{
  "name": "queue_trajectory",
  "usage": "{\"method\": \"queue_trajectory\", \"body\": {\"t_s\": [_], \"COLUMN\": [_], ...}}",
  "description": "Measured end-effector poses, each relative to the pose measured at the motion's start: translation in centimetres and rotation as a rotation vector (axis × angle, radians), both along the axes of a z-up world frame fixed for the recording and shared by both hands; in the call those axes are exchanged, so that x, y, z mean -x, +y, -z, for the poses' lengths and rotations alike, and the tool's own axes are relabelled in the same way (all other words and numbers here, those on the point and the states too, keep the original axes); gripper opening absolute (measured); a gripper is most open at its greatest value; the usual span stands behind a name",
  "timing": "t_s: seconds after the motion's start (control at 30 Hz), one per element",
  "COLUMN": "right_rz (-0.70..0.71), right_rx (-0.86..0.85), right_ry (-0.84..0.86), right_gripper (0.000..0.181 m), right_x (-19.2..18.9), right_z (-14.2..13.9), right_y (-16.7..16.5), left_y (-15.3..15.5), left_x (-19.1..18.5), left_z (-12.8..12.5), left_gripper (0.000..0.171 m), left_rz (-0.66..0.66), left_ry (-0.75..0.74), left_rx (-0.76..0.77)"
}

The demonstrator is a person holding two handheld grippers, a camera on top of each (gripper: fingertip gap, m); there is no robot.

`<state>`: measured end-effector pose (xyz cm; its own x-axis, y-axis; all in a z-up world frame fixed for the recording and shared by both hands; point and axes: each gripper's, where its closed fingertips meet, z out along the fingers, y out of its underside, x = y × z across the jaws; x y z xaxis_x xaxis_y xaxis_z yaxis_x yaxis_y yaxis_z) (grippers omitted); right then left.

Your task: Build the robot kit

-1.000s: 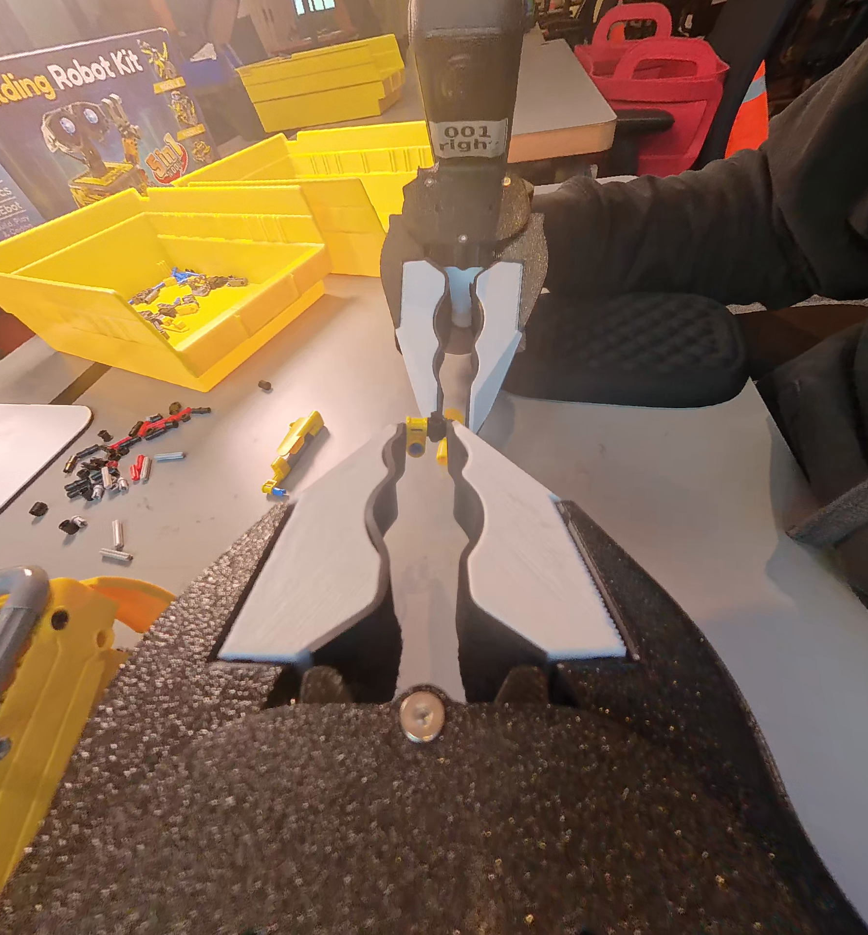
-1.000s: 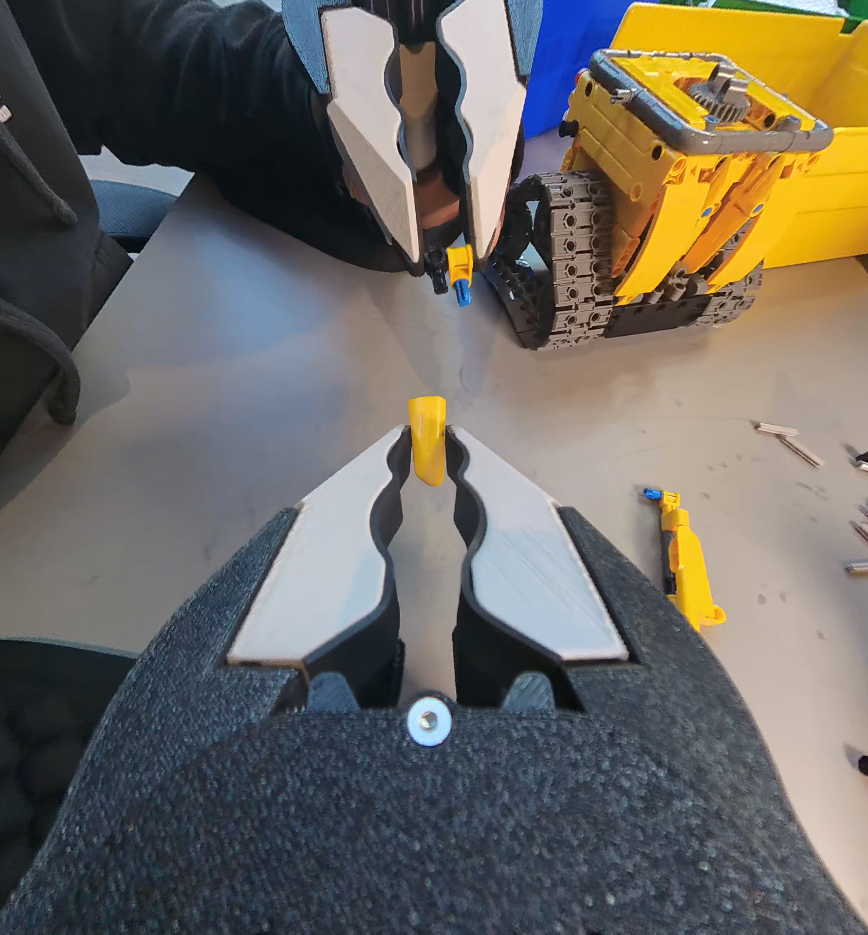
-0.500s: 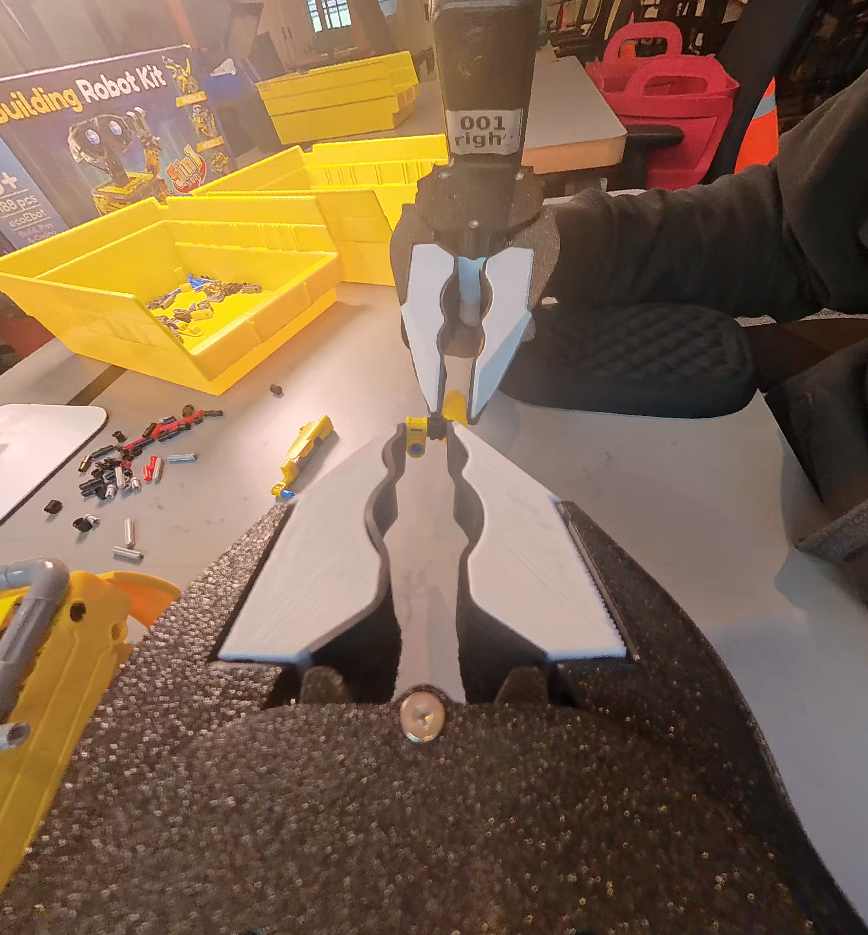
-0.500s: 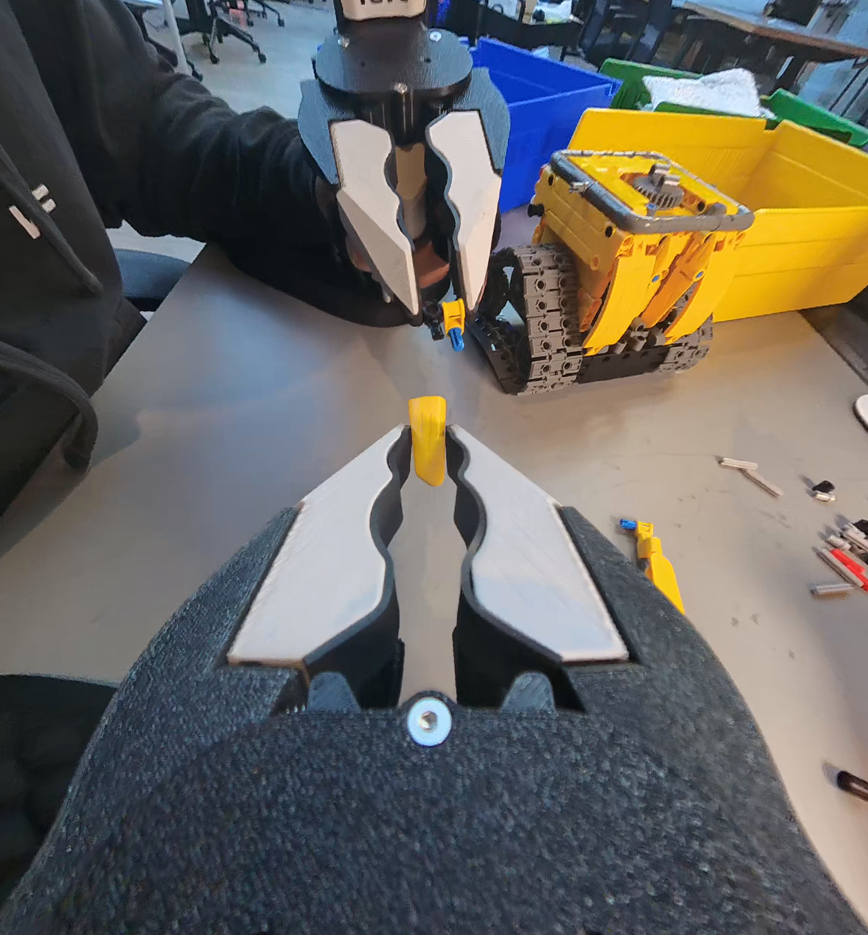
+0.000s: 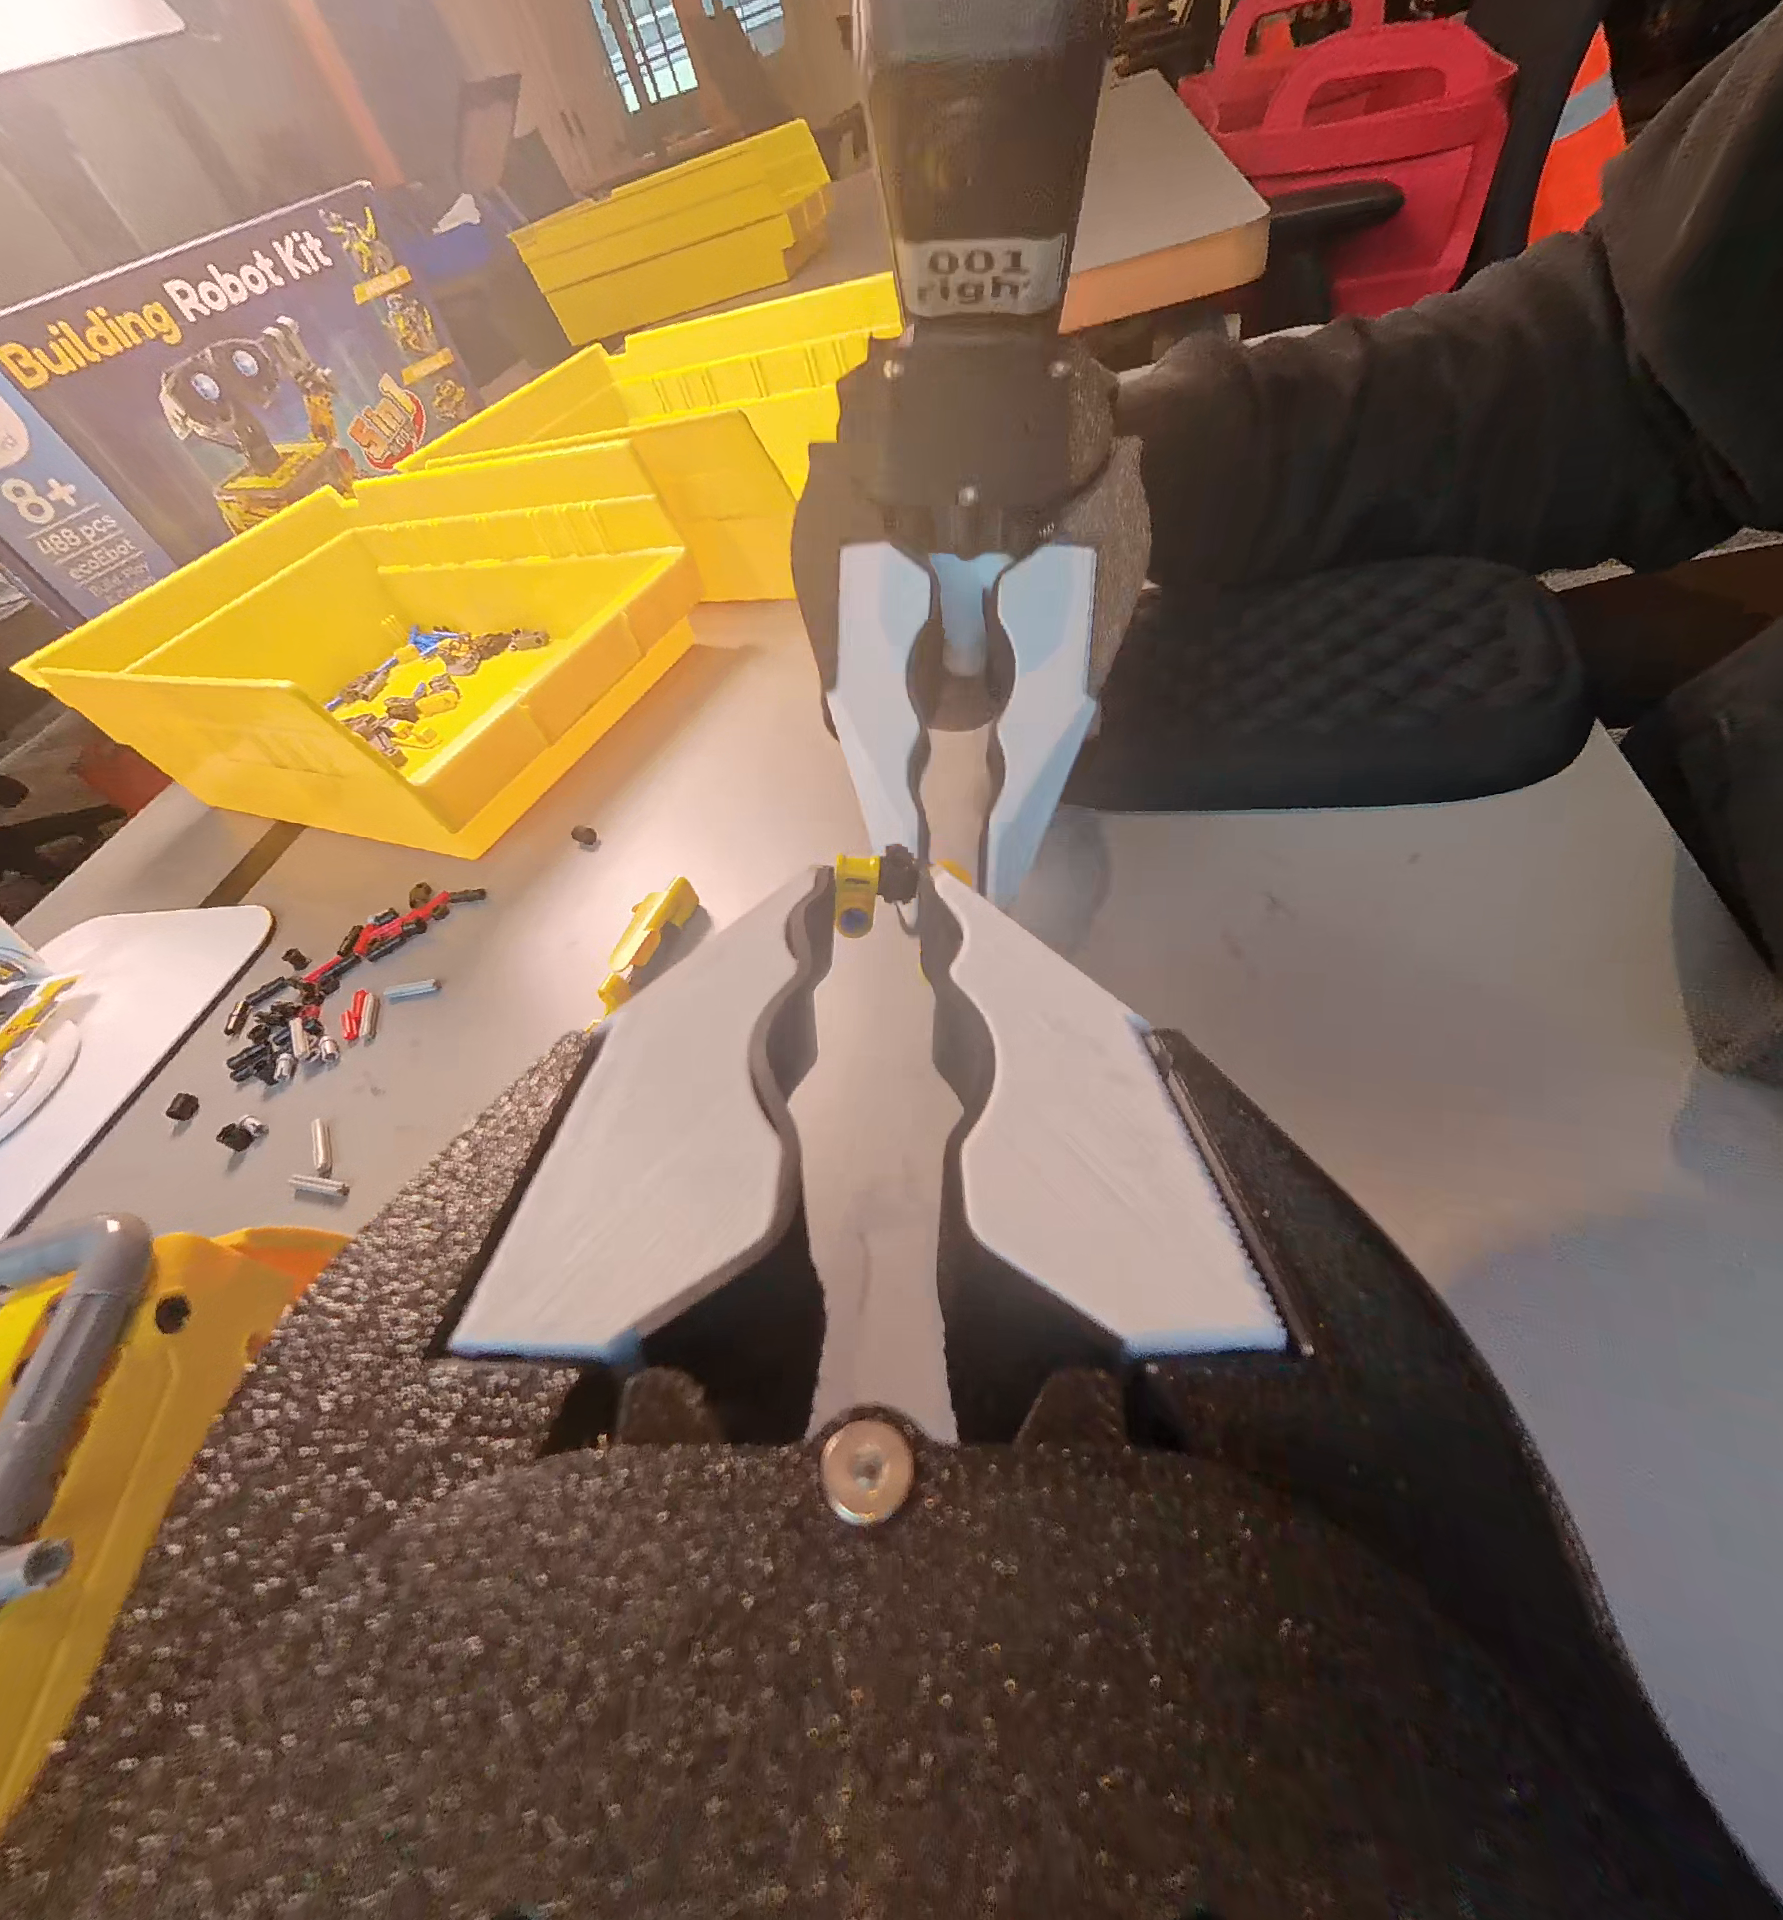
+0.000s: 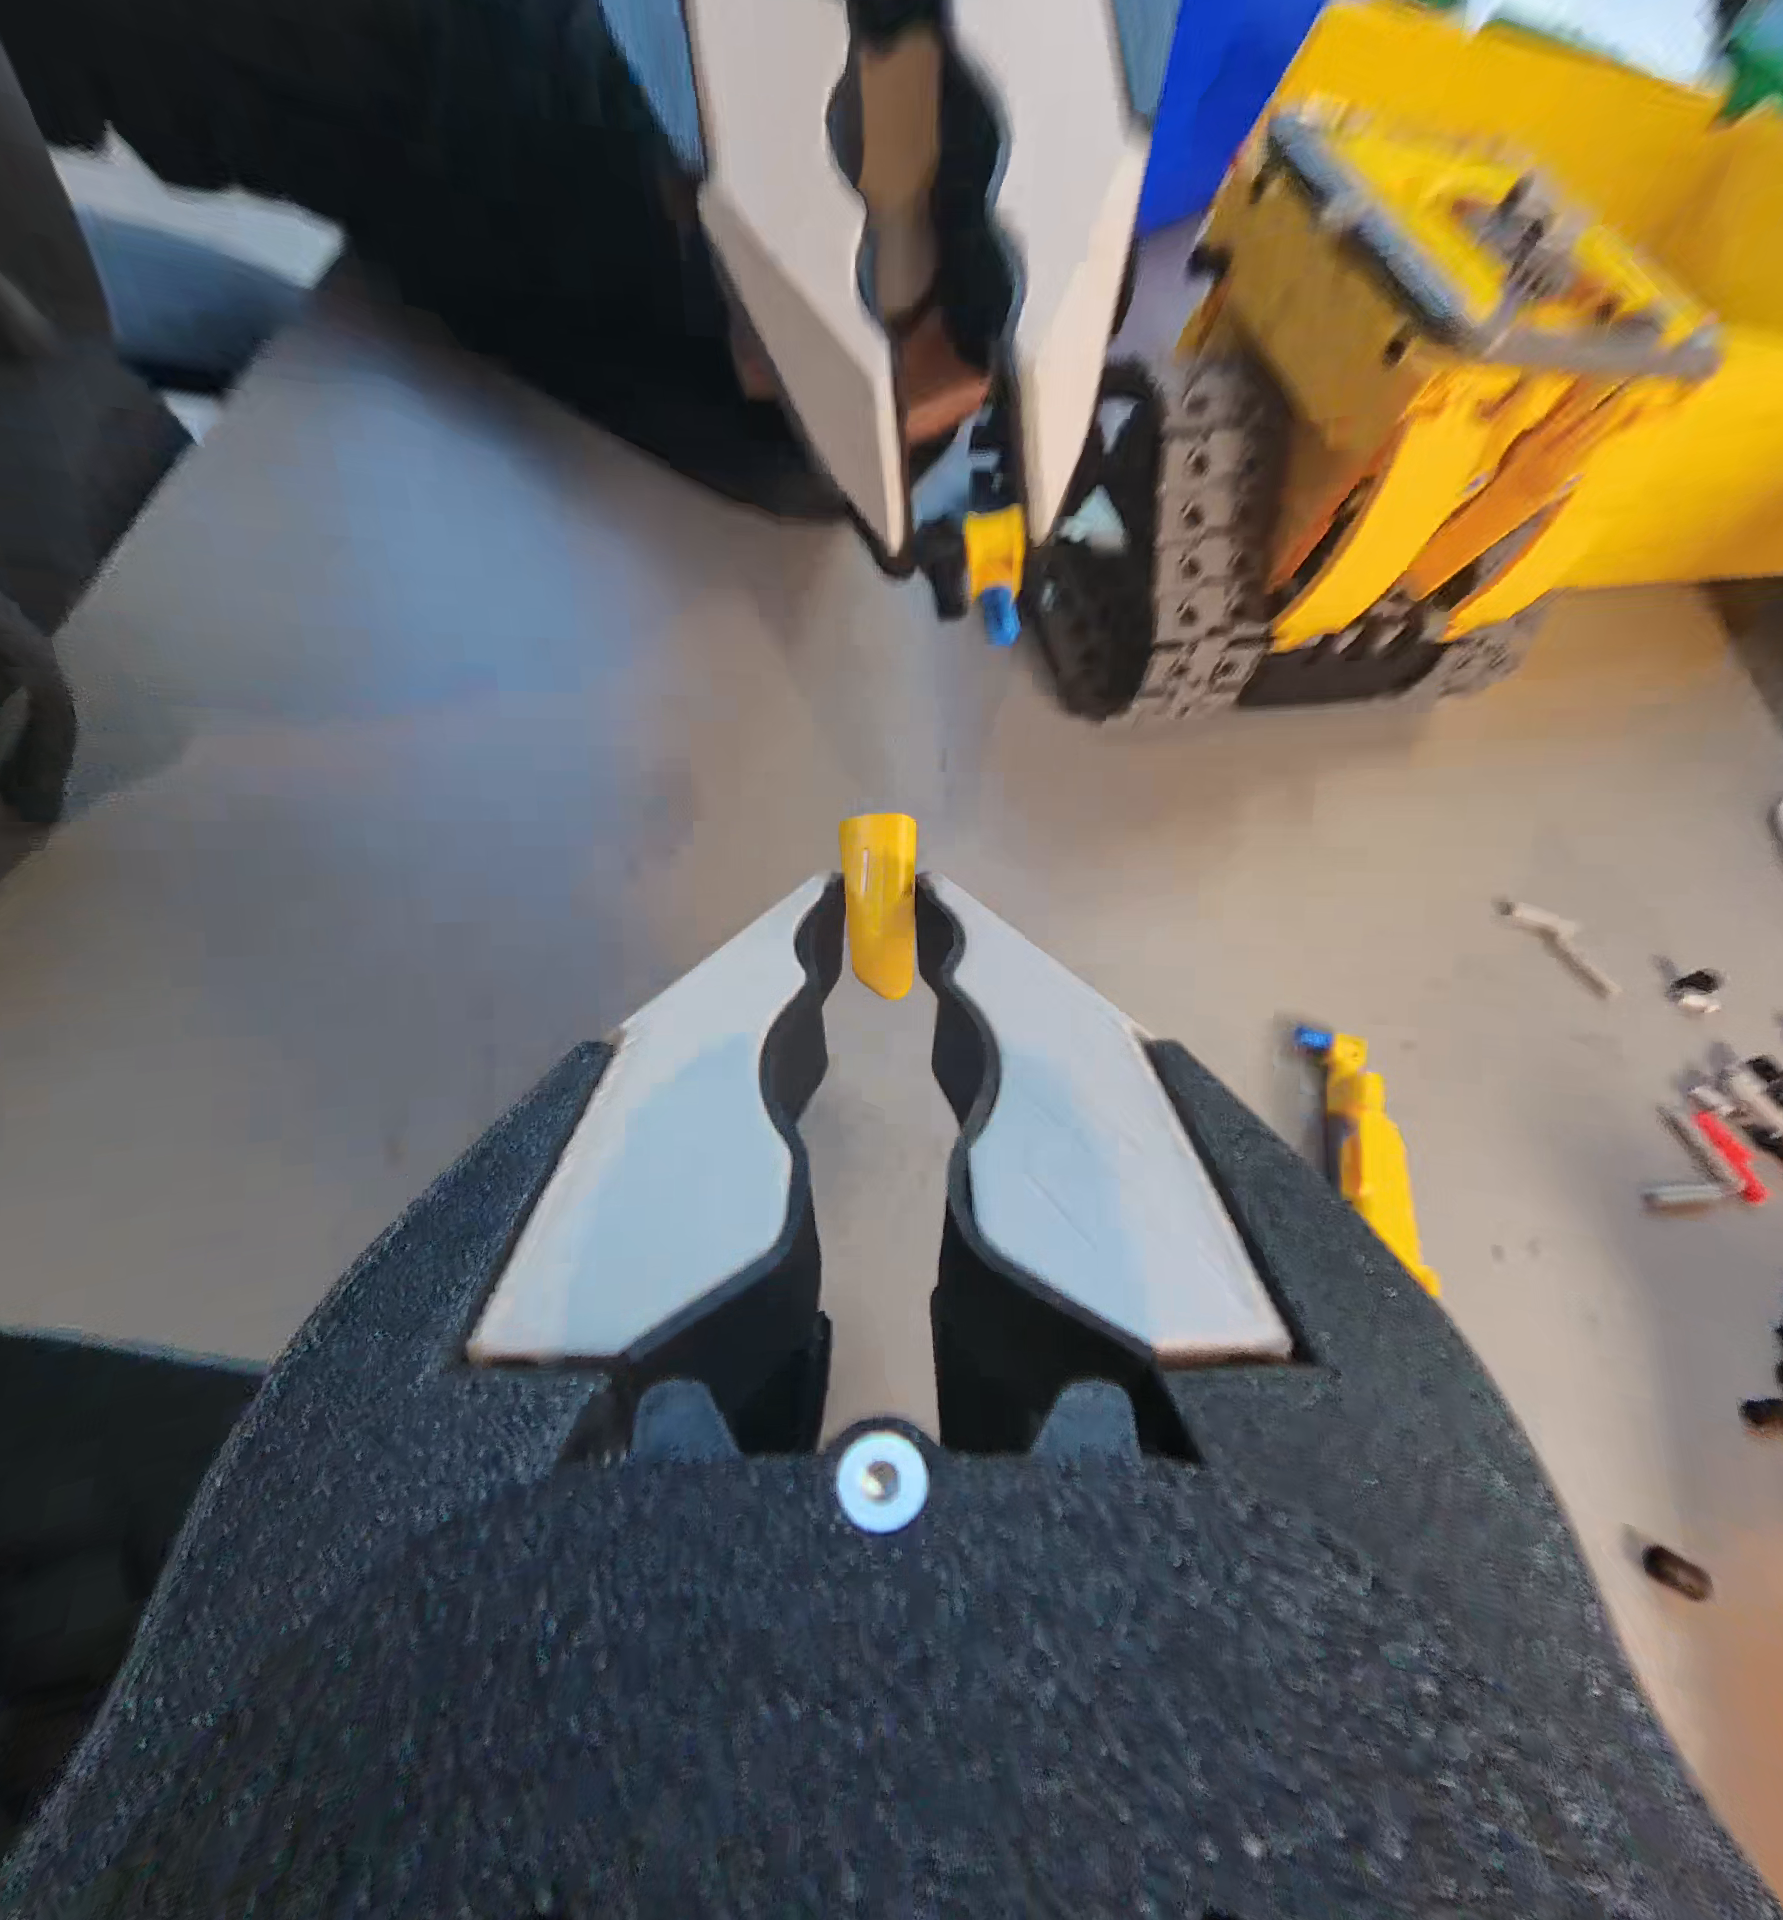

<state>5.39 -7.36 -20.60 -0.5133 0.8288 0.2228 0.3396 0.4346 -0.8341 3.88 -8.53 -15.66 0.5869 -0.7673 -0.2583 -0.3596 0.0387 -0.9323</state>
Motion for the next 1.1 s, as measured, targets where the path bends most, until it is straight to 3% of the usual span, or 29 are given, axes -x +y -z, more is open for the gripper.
{"method": "queue_trajectory", "body": {"t_s": [0.1, 0.2, 0.27, 0.47, 0.53, 0.67, 0.73, 0.83, 0.97, 1.1], "right_rz": [0.016, 0.031, 0.051, -0.056, -0.048, -0.036, -0.059, -0.066, -0.082, -0.042], "right_rx": [-0.116, -0.100, -0.042, 0.553, 0.638, 0.645, 0.640, 0.613, 0.531, 0.286], "right_ry": [-0.167, -0.200, -0.146, 0.094, 0.069, -0.019, -0.010, 0.022, 0.147, 0.348], "right_gripper": [0.013, 0.018, 0.035, 0.039, 0.040, 0.033, 0.020, 0.018, 0.017, 0.017], "right_x": [-0.5, -0.6, -0.1, 0.0, 0.2, 0.8, 0.7, 0.7, 0.6, 0.8], "right_z": [3.6, 3.9, 2.8, -6.5, -6.6, -5.1, -5.4, -5.6, -6.9, -8.4], "right_y": [0.5, 0.5, 0.7, -1.6, -1.6, -2.0, -2.4, -2.6, -2.5, -2.0], "left_y": [-0.1, -0.2, -0.3, -1.1, -1.3, -1.2, -1.2, -1.3, -1.1, -1.0], "left_x": [-0.2, -0.4, -0.4, -1.2, -1.5, -1.9, -1.8, -1.8, -1.4, 0.0], "left_z": [0.2, 0.4, 0.3, -0.5, -0.7, -0.8, -0.9, -0.9, -1.7, -4.3], "left_gripper": [0.015, 0.015, 0.015, 0.015, 0.015, 0.015, 0.015, 0.015, 0.023, 0.038], "left_rz": [0.006, 0.014, 0.018, 0.048, 0.035, -0.003, -0.023, -0.018, -0.013, 0.065], "left_ry": [0.021, 0.031, 0.033, 0.066, 0.136, 0.263, 0.296, 0.296, 0.129, -0.317], "left_rx": [-0.010, -0.012, -0.017, -0.118, -0.209, -0.346, -0.382, -0.393, -0.285, 0.031]}}
